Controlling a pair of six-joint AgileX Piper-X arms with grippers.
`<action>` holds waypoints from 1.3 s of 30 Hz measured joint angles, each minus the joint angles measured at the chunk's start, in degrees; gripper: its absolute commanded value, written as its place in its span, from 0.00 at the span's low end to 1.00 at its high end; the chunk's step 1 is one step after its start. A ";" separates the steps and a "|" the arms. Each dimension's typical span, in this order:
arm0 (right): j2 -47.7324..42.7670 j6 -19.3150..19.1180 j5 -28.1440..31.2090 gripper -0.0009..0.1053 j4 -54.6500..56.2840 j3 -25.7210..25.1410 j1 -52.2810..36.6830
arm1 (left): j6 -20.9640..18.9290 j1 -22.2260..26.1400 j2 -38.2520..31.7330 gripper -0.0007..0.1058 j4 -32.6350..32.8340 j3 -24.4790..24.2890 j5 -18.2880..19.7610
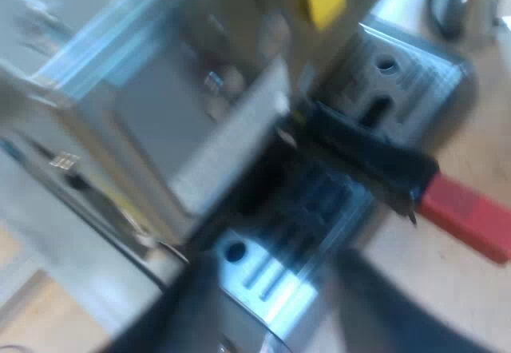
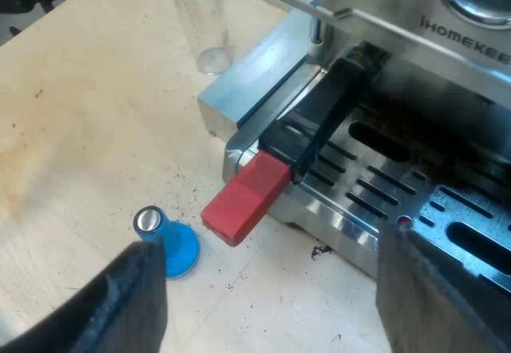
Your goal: Put the handle in the coffee machine
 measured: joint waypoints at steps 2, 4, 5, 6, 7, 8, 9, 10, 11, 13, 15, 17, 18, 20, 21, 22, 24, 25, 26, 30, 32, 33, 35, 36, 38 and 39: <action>0.00 -0.61 -0.38 0.57 0.00 -0.21 -0.45 | -2.10 0.89 -1.49 0.55 0.28 -1.74 0.00; 0.00 -2.13 -1.48 0.57 0.15 -0.82 -1.93 | -4.10 1.73 -2.34 0.57 0.33 -3.88 0.00; 0.00 -2.46 -2.02 0.57 0.15 -1.60 -3.12 | -5.45 1.97 -2.62 0.58 0.33 -5.09 0.00; 0.00 -2.61 -3.18 0.57 0.38 -2.73 -5.15 | -7.00 1.97 -2.64 0.59 0.46 -6.50 0.00; 0.00 -2.62 -3.89 0.57 0.67 -3.45 -6.37 | -7.32 1.97 -2.77 0.59 0.49 -7.26 0.00; 0.00 -2.59 -5.13 0.57 1.83 -4.80 -9.16 | -7.90 1.97 -2.75 0.60 0.47 -8.68 0.00; 0.00 -2.59 -6.13 0.57 3.25 -6.60 -11.65 | -8.29 1.97 -2.75 0.61 0.12 -9.66 0.00; 0.00 -2.59 -6.31 0.57 4.25 -7.52 -13.25 | -8.84 1.97 -2.75 0.62 0.11 -10.24 0.00; 0.00 -2.70 -6.44 0.57 6.64 -9.31 -16.67 | -10.08 1.97 -2.75 0.63 0.11 -11.28 0.00; -0.65 -2.84 -6.68 0.57 9.60 -10.77 -22.33 | -13.07 1.97 -2.75 0.65 0.11 -12.48 -0.17; -2.72 -3.01 -6.99 0.57 12.33 -10.95 -29.23 | -14.94 1.97 -2.75 0.67 0.11 -13.60 -0.30; -4.57 -3.00 -7.26 0.57 14.88 -10.95 -34.79 | -14.75 1.97 -3.07 0.67 0.11 -13.68 -0.73; -5.71 -3.00 -7.56 0.57 16.39 -10.95 -37.63 | -14.40 1.97 -3.22 0.67 0.11 -13.68 -1.11; -8.07 -3.00 -8.26 0.57 18.99 -10.95 -42.99 | -14.41 1.97 -3.53 0.67 0.11 -13.68 -1.49; -9.19 -3.20 -8.50 0.57 20.41 -10.95 -45.48 | -14.41 1.97 -3.73 0.67 0.11 -13.68 -1.75; -9.64 -3.55 -8.56 0.57 21.01 -10.95 -46.90 | -14.30 1.97 -3.79 0.67 0.11 -13.68 -1.92; -12.62 -4.70 -8.58 0.57 21.54 -9.53 -51.61 | -14.28 1.97 -4.15 0.67 0.19 -13.68 -3.10; -13.51 -4.95 -8.58 0.57 21.54 -8.85 -52.81 | -14.28 1.97 -4.20 0.67 0.21 -13.68 -3.73; -15.08 -5.09 -8.58 0.57 21.74 -7.63 -54.99 | -14.45 1.97 -4.32 0.67 0.21 -13.68 -5.37; -22.48 -5.13 -8.74 0.57 22.38 -1.38 -59.03 | -14.45 1.97 -5.25 0.67 1.02 -13.68 -9.96; -26.23 -5.13 -8.73 0.57 22.77 1.79 -59.25 | -14.45 1.97 -6.08 0.67 1.23 -13.68 -10.59; -28.75 -5.13 -8.73 0.57 23.51 3.75 -59.23 | -14.45 1.97 -6.79 0.67 1.56 -13.68 -11.24; -32.88 -3.99 -8.73 0.57 24.67 6.00 -59.23 | -14.45 1.97 -8.11 0.67 2.09 -13.68 -11.76; -35.15 -2.95 -8.73 0.57 25.76 7.48 -59.23 | -14.45 1.97 -9.22 0.67 2.47 -13.68 -11.91; -39.07 -1.90 -8.73 0.57 27.68 9.24 -59.23 | -14.57 1.97 -11.12 0.67 3.51 -13.68 -12.02; -41.55 -1.73 -8.73 0.57 28.75 10.42 -59.23 | -15.25 1.97 -12.36 0.67 3.62 -13.43 -12.02</action>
